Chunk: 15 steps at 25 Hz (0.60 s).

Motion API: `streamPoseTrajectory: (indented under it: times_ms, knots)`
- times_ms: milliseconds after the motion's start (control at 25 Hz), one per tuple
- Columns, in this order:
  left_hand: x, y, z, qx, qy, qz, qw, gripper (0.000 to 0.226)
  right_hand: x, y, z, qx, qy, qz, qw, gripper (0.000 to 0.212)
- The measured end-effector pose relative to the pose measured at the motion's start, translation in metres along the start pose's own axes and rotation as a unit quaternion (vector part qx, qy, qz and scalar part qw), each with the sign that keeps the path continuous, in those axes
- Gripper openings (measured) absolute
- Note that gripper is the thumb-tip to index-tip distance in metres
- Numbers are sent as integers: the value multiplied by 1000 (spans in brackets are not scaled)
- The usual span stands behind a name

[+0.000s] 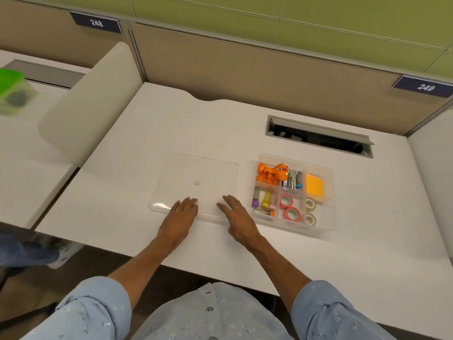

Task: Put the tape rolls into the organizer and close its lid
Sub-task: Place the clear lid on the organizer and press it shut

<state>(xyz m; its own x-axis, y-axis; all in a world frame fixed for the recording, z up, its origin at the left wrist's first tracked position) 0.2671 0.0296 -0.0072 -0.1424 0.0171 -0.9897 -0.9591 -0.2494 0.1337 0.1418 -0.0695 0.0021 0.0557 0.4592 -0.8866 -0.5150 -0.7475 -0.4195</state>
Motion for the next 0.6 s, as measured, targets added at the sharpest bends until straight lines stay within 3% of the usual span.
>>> streamPoseTrajectory:
  times_ms: [160,400,480,600]
  knots:
    - [-33,-8,12,-13,155,-27,987,45,-24,7,-12,19,44,-10,999,90]
    - [-75,-23,19,-78,274,-3,958,27,-62,-3,-26,39,177,-118,976,54]
    - [-91,-44,24,-150,310,23,939,40,-81,-8,-30,32,219,-132,966,45]
    - [-113,-88,46,-317,375,69,869,63,-117,-4,-33,36,302,-183,935,26]
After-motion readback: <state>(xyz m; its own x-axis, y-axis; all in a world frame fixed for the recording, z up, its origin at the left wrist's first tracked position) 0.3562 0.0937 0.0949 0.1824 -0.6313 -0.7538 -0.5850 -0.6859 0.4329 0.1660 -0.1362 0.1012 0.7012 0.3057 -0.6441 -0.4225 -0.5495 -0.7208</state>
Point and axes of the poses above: each hand's wrist, its own z-axis away from the middle knuckle, its own x-axis out of the palm, y = z × x, the point moved 10 cm from there along -z, towards the middle knuckle, and after that the axes turned 3 degrees about y, right-handed, at the moved point
